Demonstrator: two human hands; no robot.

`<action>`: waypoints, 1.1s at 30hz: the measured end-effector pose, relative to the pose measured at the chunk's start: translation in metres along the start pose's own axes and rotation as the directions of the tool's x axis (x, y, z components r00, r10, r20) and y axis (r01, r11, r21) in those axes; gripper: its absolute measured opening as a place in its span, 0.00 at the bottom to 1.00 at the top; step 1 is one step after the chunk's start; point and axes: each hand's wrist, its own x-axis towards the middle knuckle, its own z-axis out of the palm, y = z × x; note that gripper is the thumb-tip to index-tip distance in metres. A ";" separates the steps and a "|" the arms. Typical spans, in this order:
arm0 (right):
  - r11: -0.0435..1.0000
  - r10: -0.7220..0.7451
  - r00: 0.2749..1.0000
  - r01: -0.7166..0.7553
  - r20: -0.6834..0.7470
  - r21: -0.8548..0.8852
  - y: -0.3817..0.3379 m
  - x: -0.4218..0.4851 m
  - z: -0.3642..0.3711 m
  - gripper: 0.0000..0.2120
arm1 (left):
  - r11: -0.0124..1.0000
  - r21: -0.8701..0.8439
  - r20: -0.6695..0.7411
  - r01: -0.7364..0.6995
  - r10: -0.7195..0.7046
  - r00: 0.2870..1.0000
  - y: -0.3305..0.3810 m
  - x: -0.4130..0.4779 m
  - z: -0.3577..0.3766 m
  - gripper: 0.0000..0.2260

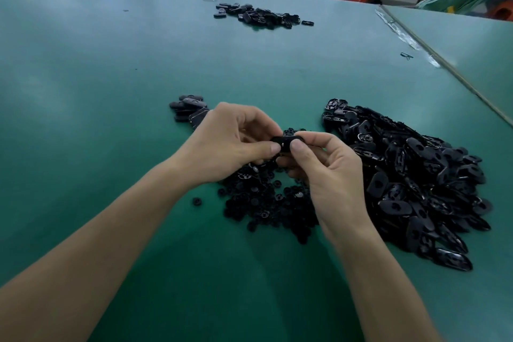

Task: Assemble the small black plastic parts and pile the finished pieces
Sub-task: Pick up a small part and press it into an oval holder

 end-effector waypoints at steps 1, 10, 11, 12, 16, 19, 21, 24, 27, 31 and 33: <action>1.000 -0.011 1.000 0.011 -0.006 0.001 0.001 0.000 -0.001 0.03 | 1.000 0.000 0.002 0.002 -0.002 1.000 0.000 0.000 0.000 0.06; 0.988 0.048 0.999 -0.045 -0.015 0.145 0.001 0.001 -0.005 0.05 | 0.992 -0.107 0.040 0.074 -0.070 0.997 0.001 -0.001 0.004 0.05; 0.986 0.054 0.998 -0.051 -0.016 0.160 0.000 0.001 -0.005 0.05 | 0.990 -0.112 0.040 0.083 -0.079 0.996 0.001 -0.002 0.003 0.04; 0.983 0.062 0.998 -0.057 -0.024 0.173 0.000 0.001 -0.006 0.05 | 0.989 -0.119 0.039 0.092 -0.088 0.995 0.001 -0.002 0.002 0.05; 0.995 0.055 0.990 -0.044 -0.126 0.091 -0.001 0.002 -0.010 0.04 | 0.980 -0.163 0.014 0.117 -0.117 0.993 0.002 -0.001 0.000 0.05; 0.988 -0.056 0.985 0.032 -0.162 -0.149 0.002 0.001 -0.011 0.05 | 0.977 -0.180 -0.020 0.114 -0.120 0.993 0.000 -0.001 0.000 0.04; 0.969 -0.110 0.985 0.077 -0.132 -0.237 0.003 -0.001 -0.009 0.07 | 0.979 -0.174 -0.037 0.104 -0.112 0.993 -0.001 0.000 -0.001 0.03; 0.944 -0.162 0.985 0.134 -0.067 -0.303 0.002 -0.003 -0.007 0.07 | 0.981 -0.167 -0.078 0.094 -0.108 0.991 -0.002 0.001 -0.001 0.04; 0.914 -0.198 0.980 0.173 -0.030 -0.367 0.002 -0.003 -0.006 0.06 | 0.984 -0.148 -0.098 0.097 -0.112 0.989 -0.004 0.002 -0.001 0.04; 0.919 -0.221 0.975 0.194 -0.041 -0.344 0.002 -0.004 -0.006 0.06 | 0.989 -0.110 -0.101 0.094 -0.105 0.989 -0.006 0.002 0.003 0.08; 0.924 -0.220 0.975 0.195 -0.038 -0.328 0.003 -0.003 -0.006 0.07 | 0.992 -0.091 -0.096 0.086 -0.094 0.991 -0.005 0.001 0.006 0.09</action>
